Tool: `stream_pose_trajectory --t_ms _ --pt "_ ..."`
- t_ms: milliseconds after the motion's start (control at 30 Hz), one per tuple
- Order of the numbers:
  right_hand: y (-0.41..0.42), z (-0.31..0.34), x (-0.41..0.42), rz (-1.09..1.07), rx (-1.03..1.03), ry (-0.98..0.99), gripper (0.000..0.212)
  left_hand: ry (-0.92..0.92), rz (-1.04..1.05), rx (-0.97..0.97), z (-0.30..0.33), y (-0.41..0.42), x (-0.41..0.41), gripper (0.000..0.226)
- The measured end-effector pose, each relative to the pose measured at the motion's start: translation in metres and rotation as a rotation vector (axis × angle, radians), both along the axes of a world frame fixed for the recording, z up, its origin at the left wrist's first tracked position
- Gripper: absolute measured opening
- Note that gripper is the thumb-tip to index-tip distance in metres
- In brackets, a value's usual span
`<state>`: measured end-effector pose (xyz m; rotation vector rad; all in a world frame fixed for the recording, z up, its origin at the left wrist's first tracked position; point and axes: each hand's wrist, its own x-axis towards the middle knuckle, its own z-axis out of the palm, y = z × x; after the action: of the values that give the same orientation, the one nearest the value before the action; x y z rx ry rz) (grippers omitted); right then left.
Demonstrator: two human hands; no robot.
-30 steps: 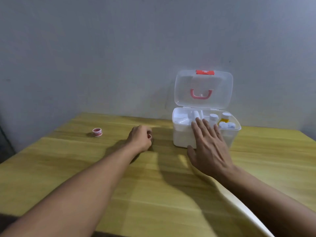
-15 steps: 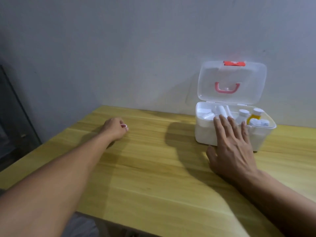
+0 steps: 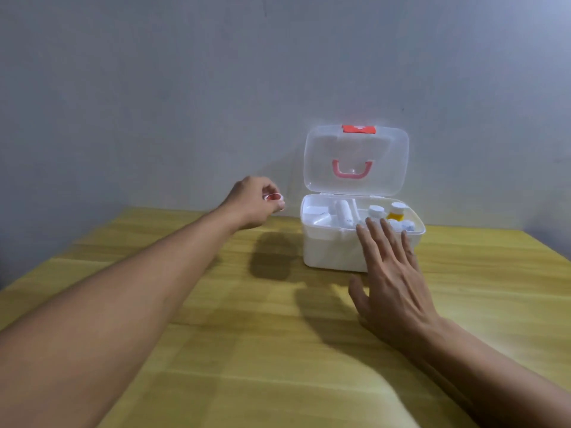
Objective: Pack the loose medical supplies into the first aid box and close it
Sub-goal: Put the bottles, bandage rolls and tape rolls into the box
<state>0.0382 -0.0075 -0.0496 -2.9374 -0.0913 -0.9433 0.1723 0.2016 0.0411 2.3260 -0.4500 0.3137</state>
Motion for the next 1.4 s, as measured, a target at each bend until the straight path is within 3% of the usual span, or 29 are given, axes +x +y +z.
stream_pose_trajectory --t_ms 133,300,500,600,733,900,1167,1400 --pt "-0.017 0.000 -0.006 -0.023 0.031 0.004 0.085 0.016 -0.123 0.021 0.014 -0.055 0.004 0.021" --pt "-0.032 0.001 -0.014 0.012 0.066 -0.016 0.085 0.069 -0.121 0.095 0.003 -0.097 0.018 0.024" --pt "-0.048 0.003 -0.016 0.058 0.079 -0.054 0.081 0.106 -0.105 0.163 -0.011 -0.106 0.020 0.037" --pt "-0.051 0.003 -0.012 0.069 0.081 -0.056 0.076 0.105 -0.095 0.185 -0.014 -0.103 0.022 0.028" --pt "-0.049 0.005 -0.007 0.092 0.118 -0.058 0.072 0.130 -0.111 0.229 -0.017 -0.099 0.020 0.032" --pt "-0.044 0.011 -0.003 0.123 0.149 -0.074 0.068 0.134 -0.201 0.546 -0.019 -0.097 0.015 0.053" --pt "-0.045 0.084 0.064 0.102 0.203 -0.119 0.058 0.078 -0.165 0.629 -0.027 -0.098 0.022 0.079" --pt "-0.055 0.148 0.148 -0.044 0.096 -0.069 0.054 0.059 -0.162 0.646 -0.035 -0.099 0.029 0.078"
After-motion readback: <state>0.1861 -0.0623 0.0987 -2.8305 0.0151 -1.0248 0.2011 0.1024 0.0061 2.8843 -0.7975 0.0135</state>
